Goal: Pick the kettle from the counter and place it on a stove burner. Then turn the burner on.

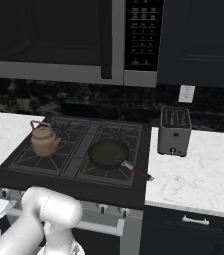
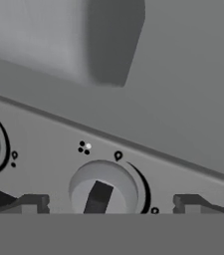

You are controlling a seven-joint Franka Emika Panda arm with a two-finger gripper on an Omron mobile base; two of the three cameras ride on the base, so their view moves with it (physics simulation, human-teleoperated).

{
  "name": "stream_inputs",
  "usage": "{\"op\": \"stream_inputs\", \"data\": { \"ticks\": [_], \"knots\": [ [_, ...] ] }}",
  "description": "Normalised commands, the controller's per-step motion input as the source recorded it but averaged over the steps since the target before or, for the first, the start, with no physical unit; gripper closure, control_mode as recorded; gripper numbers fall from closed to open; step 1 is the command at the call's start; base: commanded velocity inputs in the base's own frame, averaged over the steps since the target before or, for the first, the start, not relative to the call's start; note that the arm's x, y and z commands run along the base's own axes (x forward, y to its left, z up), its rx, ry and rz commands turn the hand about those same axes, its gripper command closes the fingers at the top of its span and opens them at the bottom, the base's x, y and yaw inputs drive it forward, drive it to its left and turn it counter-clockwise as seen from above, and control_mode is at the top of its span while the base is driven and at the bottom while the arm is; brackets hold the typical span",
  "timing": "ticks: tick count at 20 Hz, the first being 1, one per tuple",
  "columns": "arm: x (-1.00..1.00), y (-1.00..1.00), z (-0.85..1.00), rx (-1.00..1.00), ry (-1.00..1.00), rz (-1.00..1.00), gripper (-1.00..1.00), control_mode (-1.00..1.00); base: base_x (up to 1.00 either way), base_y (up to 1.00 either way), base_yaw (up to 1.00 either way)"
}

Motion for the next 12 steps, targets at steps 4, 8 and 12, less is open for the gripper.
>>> {"op": "stream_inputs", "data": {
  "ticks": [4, 8, 12],
  "knots": [
    [0.0, -0.12, 0.09, 0.01, 0.0, 0.0, -1.0, -1.0, 0.0, 0.0, 0.0],
    [0.0, 0.0, 0.02, 0.0, 0.0, 0.0, -1.0, -1.0, 0.0, 0.0, 0.0],
    [0.0, -0.11, 0.0, 0.01, 0.0, 0.0, -1.0, -1.0, 0.0, 0.0, 0.0]
  ]
}}
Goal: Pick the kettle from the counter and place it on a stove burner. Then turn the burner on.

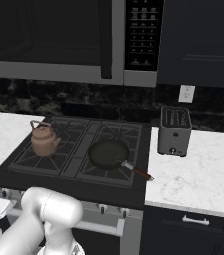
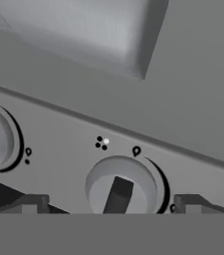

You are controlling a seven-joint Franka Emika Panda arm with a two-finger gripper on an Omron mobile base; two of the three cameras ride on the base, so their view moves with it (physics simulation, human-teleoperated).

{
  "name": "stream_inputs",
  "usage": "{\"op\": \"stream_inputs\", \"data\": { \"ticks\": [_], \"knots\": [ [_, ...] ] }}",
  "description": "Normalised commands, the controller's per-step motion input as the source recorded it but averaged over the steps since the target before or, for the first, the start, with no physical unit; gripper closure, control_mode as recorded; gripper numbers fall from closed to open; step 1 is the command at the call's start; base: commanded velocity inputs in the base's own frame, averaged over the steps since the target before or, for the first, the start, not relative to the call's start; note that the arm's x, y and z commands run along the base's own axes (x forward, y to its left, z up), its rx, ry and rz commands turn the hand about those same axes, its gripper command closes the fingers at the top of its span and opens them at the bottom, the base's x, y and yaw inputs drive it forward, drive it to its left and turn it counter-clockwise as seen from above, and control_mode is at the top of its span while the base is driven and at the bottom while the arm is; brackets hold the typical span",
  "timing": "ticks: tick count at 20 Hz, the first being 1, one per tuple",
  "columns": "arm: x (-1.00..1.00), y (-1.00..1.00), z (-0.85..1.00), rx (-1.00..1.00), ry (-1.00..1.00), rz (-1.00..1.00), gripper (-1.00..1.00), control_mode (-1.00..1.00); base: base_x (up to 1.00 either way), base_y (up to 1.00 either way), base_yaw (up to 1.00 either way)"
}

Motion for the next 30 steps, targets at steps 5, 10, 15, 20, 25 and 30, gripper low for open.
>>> {"op": "stream_inputs", "data": {
  "ticks": [5, 10, 15, 20, 25, 30],
  "knots": [
    [0.0, -0.01, 0.0, 0.0, 0.0, 0.0, 1.0, -1.0, 0.0, 0.0, 0.0],
    [0.0, 0.0, 0.0, 0.0, 0.0, 0.0, 1.0, -1.0, 0.0, 0.0, 0.0],
    [0.0, 0.01, 0.0, -0.02, 0.0, 0.0, 1.0, -1.0, 0.0, 0.0, 0.0],
    [0.0, 0.21, -0.05, -0.25, 0.06, 0.0, 1.0, -1.0, 0.0, 0.0, 0.0],
    [0.0, 0.42, -0.26, -0.47, 0.23, 0.0, 1.0, -1.0, 0.0, 0.0, 0.0],
    [0.02, 0.5, -0.38, -0.53, 0.31, 0.0, 1.0, -1.0, 0.0, 0.0, 0.0]
  ]
}}
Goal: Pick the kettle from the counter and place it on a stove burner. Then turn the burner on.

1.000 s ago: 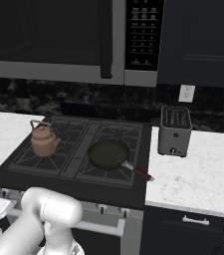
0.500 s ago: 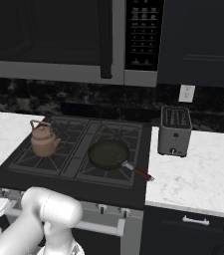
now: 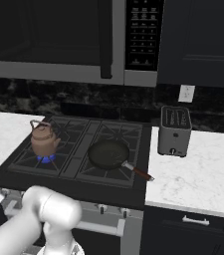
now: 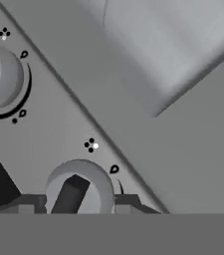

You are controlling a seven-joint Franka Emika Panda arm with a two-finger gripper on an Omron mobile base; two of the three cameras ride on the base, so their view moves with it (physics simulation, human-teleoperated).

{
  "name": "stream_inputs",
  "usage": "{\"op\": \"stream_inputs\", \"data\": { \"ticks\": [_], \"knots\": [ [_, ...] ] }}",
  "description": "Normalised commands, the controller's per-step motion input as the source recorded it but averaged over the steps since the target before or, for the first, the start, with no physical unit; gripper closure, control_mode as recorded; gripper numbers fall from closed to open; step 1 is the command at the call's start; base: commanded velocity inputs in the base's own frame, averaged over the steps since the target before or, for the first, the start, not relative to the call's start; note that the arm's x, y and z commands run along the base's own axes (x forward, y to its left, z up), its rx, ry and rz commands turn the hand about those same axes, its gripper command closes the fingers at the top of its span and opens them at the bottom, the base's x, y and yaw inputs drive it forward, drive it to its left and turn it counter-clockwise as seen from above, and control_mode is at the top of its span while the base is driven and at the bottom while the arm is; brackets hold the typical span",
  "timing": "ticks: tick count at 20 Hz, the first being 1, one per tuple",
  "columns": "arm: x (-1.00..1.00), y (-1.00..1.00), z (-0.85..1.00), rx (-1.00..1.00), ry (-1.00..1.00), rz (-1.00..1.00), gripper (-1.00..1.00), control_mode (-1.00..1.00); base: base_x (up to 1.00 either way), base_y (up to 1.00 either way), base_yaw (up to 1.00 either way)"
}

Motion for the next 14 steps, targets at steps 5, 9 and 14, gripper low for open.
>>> {"op": "stream_inputs", "data": {
  "ticks": [5, 9, 14],
  "knots": [
    [0.07, 0.54, -0.37, -0.54, 0.34, 0.0, 1.0, -1.0, 0.0, 0.0, 0.0],
    [0.05, 0.52, -0.27, -0.51, 0.33, 0.0, 1.0, -1.0, 0.0, 0.0, 0.0],
    [0.01, 0.44, -0.15, -0.41, 0.27, 0.0, 1.0, -1.0, 0.0, 0.0, 0.0]
  ]
}}
